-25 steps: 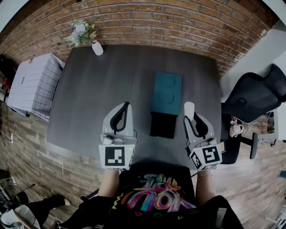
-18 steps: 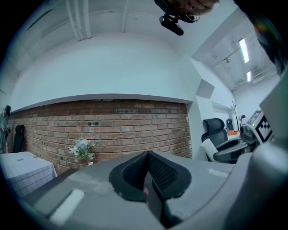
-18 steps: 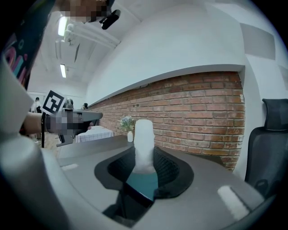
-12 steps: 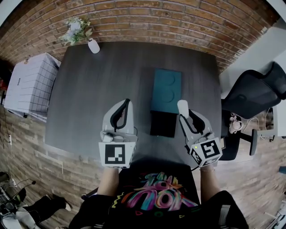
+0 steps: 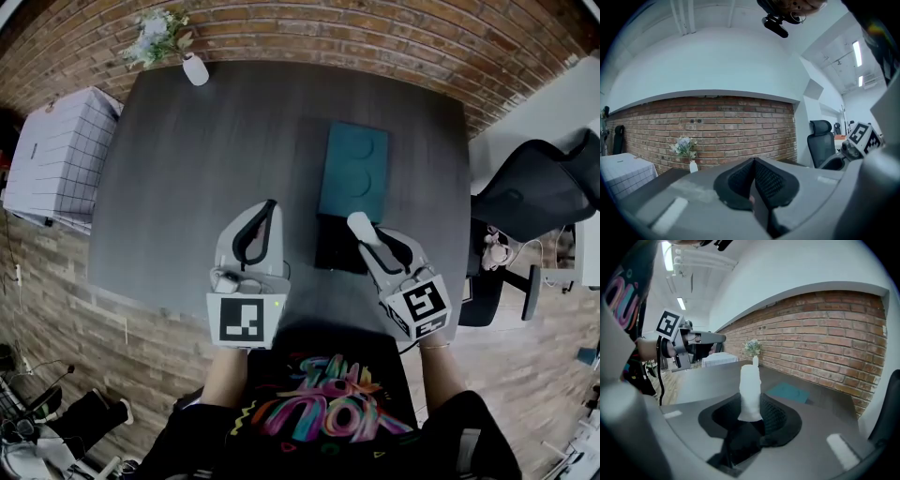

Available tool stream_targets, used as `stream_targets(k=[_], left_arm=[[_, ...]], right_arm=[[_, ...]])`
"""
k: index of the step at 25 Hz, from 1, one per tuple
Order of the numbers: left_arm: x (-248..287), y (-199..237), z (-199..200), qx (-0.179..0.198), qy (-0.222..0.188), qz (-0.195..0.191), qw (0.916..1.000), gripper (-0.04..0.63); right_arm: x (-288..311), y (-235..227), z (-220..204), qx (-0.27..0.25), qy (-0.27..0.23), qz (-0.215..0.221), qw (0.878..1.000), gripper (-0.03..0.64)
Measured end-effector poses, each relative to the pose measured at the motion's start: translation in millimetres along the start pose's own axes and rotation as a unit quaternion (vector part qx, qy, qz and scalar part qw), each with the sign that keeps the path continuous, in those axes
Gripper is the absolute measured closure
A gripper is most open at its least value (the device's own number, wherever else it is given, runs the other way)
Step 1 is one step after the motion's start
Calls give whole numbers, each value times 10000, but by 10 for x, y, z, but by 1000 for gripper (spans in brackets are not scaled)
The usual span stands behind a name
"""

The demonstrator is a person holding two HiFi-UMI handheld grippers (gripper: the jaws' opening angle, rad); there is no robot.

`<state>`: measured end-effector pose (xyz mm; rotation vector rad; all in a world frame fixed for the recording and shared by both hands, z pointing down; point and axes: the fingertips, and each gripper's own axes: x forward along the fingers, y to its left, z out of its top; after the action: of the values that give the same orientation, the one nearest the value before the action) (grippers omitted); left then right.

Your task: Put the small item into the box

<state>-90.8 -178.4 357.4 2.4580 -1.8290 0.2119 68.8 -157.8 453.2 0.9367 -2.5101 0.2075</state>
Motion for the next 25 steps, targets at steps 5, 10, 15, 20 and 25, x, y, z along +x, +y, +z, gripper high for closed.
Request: stream_targets(k=[5, 10, 15, 20, 25], left_arm=[[5, -53, -51, 1, 55, -5, 10000, 594], [10, -134, -74, 24, 37, -30, 10000, 594], [3, -184, -130, -12, 100, -51, 9999, 594], [-9, -227, -167, -19, 106, -63, 9999, 594], [-31, -274, -225, -50, 168, -76, 9998, 594]], right_arm=[[122, 90, -208, -170, 313, 254, 9990, 485], [262, 113, -471, -323, 619, 457, 9965, 485], [388, 107, -681, -424, 859, 537, 9940, 486], [480, 101, -828, -593, 1018, 550, 9915, 485], [565, 72, -994, -907, 1288, 478, 9864, 485]])
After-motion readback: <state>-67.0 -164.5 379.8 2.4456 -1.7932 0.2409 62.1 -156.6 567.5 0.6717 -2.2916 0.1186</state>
